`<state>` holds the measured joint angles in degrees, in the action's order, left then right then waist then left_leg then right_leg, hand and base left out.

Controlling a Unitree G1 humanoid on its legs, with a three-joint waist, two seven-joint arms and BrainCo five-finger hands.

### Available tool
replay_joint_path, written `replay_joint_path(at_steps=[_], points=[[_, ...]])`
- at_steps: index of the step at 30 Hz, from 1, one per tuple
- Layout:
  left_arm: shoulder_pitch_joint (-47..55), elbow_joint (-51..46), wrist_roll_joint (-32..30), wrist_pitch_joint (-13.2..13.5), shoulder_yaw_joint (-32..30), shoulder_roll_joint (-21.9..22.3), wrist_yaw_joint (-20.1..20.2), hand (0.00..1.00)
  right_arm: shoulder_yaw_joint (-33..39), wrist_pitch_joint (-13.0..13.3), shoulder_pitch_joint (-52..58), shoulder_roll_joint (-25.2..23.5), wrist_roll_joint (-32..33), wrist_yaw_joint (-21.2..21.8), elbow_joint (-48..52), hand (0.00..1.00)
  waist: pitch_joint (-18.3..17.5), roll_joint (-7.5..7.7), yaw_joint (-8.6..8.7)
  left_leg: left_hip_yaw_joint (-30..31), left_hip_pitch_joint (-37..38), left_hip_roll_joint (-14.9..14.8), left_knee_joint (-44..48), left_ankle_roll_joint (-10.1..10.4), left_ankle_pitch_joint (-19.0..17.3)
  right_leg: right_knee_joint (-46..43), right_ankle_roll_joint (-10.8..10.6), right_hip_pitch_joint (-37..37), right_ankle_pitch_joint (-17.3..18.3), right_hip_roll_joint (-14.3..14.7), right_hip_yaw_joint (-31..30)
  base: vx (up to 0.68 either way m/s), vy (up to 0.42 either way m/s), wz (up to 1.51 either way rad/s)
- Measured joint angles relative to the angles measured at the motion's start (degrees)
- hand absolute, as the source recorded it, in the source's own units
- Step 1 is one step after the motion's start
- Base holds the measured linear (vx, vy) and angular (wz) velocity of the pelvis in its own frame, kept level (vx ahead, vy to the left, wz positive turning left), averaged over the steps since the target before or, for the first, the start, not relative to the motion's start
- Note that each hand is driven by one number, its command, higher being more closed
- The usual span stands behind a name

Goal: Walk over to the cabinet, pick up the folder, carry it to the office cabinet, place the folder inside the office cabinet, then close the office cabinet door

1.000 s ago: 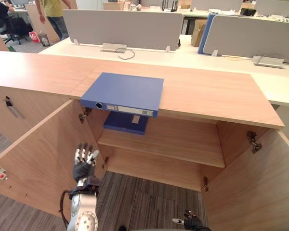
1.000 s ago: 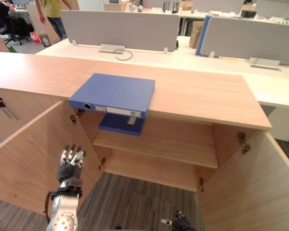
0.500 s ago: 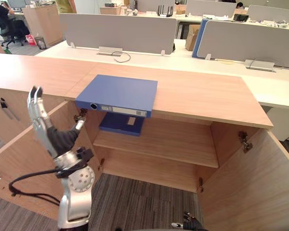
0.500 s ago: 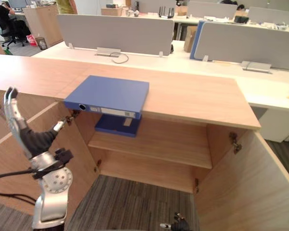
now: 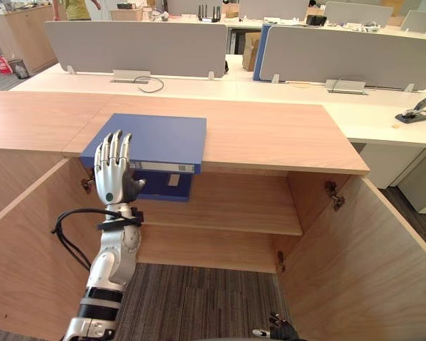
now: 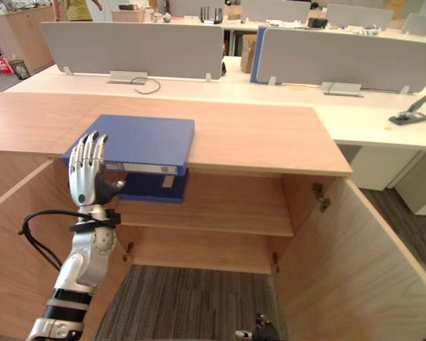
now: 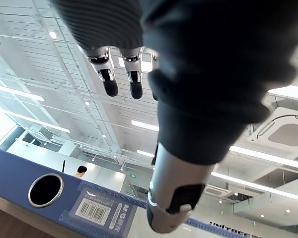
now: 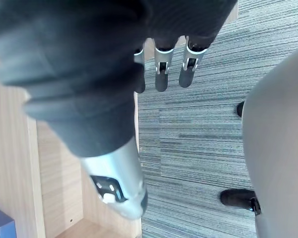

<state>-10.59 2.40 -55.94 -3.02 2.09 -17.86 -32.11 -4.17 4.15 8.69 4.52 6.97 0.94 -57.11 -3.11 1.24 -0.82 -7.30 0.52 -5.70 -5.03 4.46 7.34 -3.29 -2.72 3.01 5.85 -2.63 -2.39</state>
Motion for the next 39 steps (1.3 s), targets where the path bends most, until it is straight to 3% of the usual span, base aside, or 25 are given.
replay_joint_path(at_steps=[16,31,39], points=[[-10.44,9.01,-3.40,0.38,4.13,-8.13,1.36,0.00,0.04,0.79,-0.64,0.06,-1.40,0.93,-1.12,0.00,0.09,-0.14,1.10,-1.25,0.66,-0.17,-0.25,0.11,-0.25,0.48,0.21,0.02,-0.24,0.15,-1.23,-0.01,0.003,-0.03],[-12.84,21.85,-1.98,2.43,6.59,-9.55,3.98,0.00,0.07,1.72,-1.95,0.17,-1.40,0.98,-2.72,0.00,0.13,-0.19,3.07,-1.90,0.68,-0.15,-0.01,0.16,-0.45,0.86,0.27,-0.43,-0.59,0.20,-2.30,0.00,0.005,-0.02],[-13.28,23.70,-1.71,2.57,6.58,-9.64,4.32,0.00,0.14,1.76,-2.45,1.13,-1.41,0.98,-3.83,0.00,0.15,-0.23,3.10,-1.97,0.67,-0.09,0.00,0.11,-0.53,0.88,0.24,-0.61,-0.69,0.19,-2.54,0.00,0.006,-0.02]])
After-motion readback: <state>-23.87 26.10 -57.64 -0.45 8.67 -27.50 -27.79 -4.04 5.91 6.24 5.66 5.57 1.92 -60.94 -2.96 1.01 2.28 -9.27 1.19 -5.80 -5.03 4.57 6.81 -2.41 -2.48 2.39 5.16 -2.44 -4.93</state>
